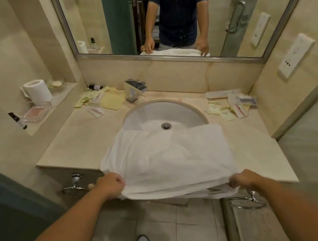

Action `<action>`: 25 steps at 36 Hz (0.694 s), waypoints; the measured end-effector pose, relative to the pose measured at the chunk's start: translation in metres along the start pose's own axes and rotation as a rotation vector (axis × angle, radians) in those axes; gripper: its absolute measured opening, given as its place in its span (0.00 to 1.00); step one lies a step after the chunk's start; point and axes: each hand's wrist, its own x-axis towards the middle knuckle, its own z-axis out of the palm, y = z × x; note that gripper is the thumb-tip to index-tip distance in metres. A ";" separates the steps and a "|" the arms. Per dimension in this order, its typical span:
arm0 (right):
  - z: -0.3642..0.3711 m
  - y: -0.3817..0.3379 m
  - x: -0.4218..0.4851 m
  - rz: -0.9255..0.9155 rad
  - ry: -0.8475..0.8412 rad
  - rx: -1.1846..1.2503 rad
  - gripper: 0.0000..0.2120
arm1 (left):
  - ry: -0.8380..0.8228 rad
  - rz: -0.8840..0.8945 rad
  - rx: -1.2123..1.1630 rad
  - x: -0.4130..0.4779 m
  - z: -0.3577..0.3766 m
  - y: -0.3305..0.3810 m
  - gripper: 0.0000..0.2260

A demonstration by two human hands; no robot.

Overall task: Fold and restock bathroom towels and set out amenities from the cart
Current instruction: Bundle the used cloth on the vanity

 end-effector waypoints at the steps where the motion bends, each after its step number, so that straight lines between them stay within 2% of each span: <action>1: -0.007 -0.003 -0.001 0.029 -0.059 0.009 0.07 | 0.012 -0.002 0.038 0.002 -0.002 0.002 0.08; 2: -0.012 -0.004 0.000 0.067 -0.094 0.051 0.11 | 0.052 0.011 0.059 0.005 -0.003 0.004 0.08; 4: -0.026 -0.006 0.005 0.119 -0.054 0.176 0.19 | 0.197 0.090 0.015 0.010 -0.007 0.009 0.06; 5: -0.032 -0.004 0.015 0.129 0.017 0.238 0.23 | 0.264 0.148 -0.026 0.015 -0.009 0.014 0.06; 7: -0.040 -0.002 0.033 0.177 0.225 0.367 0.40 | 0.352 0.283 -0.030 0.025 -0.011 0.026 0.11; 9: -0.041 -0.004 0.048 0.187 0.309 0.436 0.45 | 0.340 0.405 0.049 0.036 -0.010 0.044 0.25; 11: -0.035 -0.013 0.060 0.187 0.230 0.465 0.47 | 0.261 0.489 0.122 0.044 -0.006 0.066 0.34; 13: -0.029 -0.025 0.065 0.173 0.194 0.465 0.52 | 0.158 0.529 0.182 0.052 0.003 0.088 0.39; 17: -0.018 -0.040 0.079 0.149 0.191 0.477 0.47 | 0.066 0.548 0.296 0.053 0.030 0.124 0.41; 20: -0.015 -0.043 0.085 0.167 0.146 0.579 0.45 | 0.048 0.510 0.376 0.049 0.046 0.134 0.47; 25: -0.027 -0.051 0.070 0.061 -0.082 0.651 0.27 | 0.061 0.508 0.443 0.053 0.051 0.136 0.58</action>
